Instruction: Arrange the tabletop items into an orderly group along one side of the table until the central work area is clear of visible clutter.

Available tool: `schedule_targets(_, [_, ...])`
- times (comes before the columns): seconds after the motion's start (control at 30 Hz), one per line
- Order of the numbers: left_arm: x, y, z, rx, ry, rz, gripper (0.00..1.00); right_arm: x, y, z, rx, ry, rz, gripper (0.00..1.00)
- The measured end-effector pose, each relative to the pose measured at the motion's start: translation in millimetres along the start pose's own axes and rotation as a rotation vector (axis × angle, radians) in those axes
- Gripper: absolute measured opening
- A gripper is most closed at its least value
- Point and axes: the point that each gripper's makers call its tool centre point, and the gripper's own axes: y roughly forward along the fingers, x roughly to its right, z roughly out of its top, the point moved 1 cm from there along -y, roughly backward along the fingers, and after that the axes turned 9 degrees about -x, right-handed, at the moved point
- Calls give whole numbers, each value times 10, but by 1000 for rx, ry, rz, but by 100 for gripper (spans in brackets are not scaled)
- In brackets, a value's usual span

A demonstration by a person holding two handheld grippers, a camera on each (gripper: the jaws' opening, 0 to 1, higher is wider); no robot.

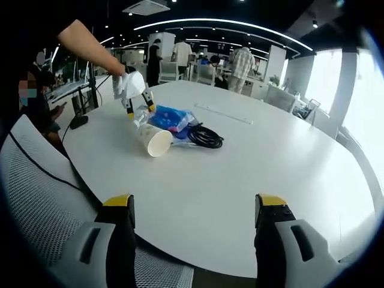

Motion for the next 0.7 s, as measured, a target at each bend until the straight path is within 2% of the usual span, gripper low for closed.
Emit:
schedule_targets(0.13, [29, 26, -27, -7, 10, -24, 44, 2, 1, -3, -1, 0, -4, 81])
schedule_targets(0.2, [52, 23, -16, -11, 27, -38, 40, 1, 2, -5, -2, 0, -4, 81])
schedule_targets(0.57, [60, 0, -2, -6, -49, -75, 32, 8, -3, 6, 2, -2, -8, 81])
schedule_targets(0.7, [126, -18, -13, -17, -37, -100, 32, 16, -8, 15, 6, -2, -11, 81])
